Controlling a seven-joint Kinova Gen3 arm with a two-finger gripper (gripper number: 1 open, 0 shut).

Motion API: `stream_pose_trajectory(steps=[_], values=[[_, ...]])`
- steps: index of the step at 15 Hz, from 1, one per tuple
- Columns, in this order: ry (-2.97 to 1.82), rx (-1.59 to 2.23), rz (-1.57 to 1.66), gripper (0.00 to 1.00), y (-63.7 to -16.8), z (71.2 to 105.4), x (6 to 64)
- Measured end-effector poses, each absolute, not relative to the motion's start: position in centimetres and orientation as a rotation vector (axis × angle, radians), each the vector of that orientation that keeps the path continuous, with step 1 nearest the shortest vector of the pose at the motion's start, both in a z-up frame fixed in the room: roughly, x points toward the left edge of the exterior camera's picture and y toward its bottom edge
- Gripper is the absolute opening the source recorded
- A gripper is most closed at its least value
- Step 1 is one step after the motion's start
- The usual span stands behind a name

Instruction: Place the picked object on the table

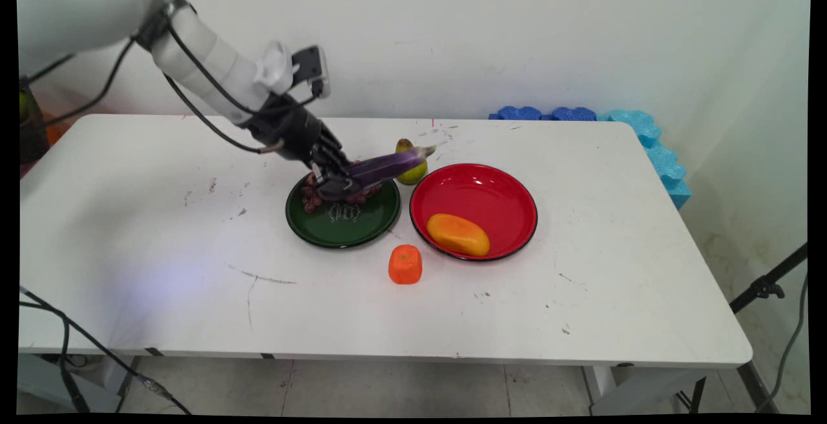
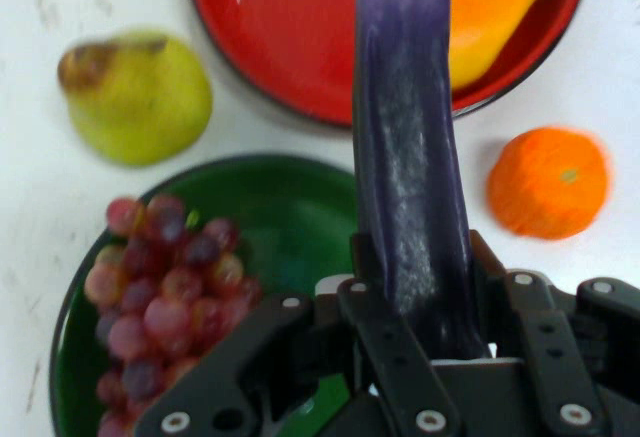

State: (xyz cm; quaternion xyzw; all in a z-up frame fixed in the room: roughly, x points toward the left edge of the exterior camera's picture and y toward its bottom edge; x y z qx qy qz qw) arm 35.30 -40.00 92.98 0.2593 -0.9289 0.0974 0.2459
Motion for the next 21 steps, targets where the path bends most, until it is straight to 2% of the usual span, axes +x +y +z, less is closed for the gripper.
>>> stream_pose_trajectory(steps=[3,7,12,16,21], values=[[-2.519,0.650,0.251,0.00,-38.3,95.5,33.4],[-2.534,0.606,0.219,0.00,-35.6,95.7,30.9],[-2.597,0.580,0.200,0.00,-32.9,91.9,27.8],[-2.645,0.582,0.189,0.00,-32.1,87.8,26.2],[-2.685,0.568,0.178,0.00,-31.8,84.4,25.1]])
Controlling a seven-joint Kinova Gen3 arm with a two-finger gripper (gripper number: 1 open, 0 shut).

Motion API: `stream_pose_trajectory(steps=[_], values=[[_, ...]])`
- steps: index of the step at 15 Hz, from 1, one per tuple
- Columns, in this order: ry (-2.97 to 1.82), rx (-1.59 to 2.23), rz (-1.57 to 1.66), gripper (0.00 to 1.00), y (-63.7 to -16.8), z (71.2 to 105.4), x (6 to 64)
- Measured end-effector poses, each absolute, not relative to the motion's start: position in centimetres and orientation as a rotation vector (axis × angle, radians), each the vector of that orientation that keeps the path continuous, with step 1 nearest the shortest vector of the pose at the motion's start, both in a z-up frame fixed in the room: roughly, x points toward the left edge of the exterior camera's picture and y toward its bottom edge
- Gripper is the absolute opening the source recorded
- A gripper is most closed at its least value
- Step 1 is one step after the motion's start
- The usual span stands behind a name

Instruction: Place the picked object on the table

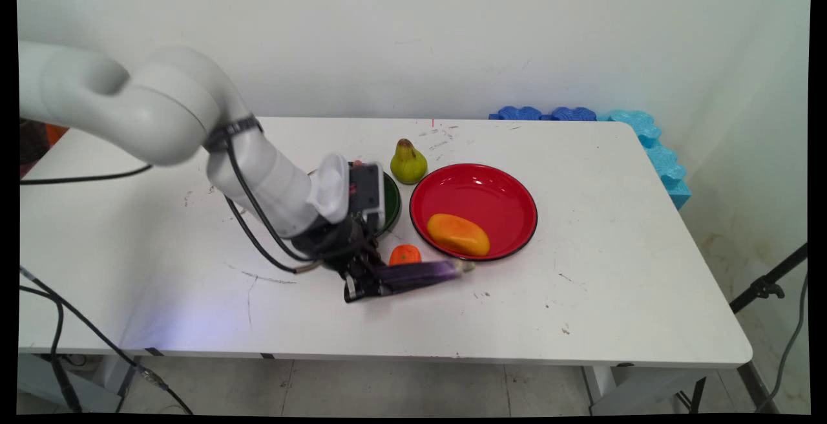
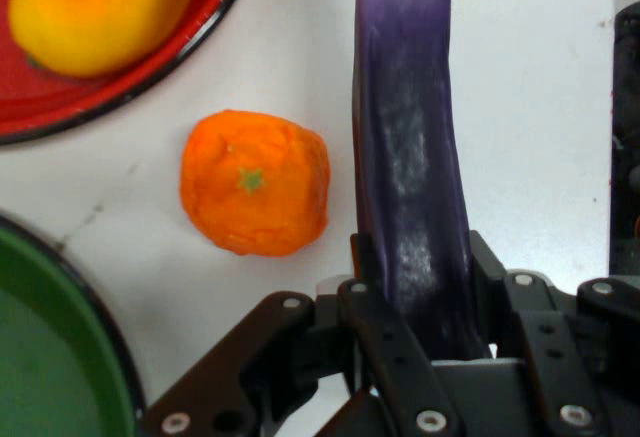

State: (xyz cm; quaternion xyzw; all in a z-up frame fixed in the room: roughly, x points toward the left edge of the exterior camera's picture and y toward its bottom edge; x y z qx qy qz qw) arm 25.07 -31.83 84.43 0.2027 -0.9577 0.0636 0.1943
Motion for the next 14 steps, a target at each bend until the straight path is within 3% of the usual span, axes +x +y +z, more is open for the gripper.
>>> stream_pose_trajectory(steps=[8,9,14], values=[[-2.725,0.538,0.165,0.00,-32.0,80.6,23.3],[-2.726,0.533,0.164,1.00,-32.1,80.5,23.1],[-2.701,0.519,0.144,1.00,-32.1,81.8,22.6]])
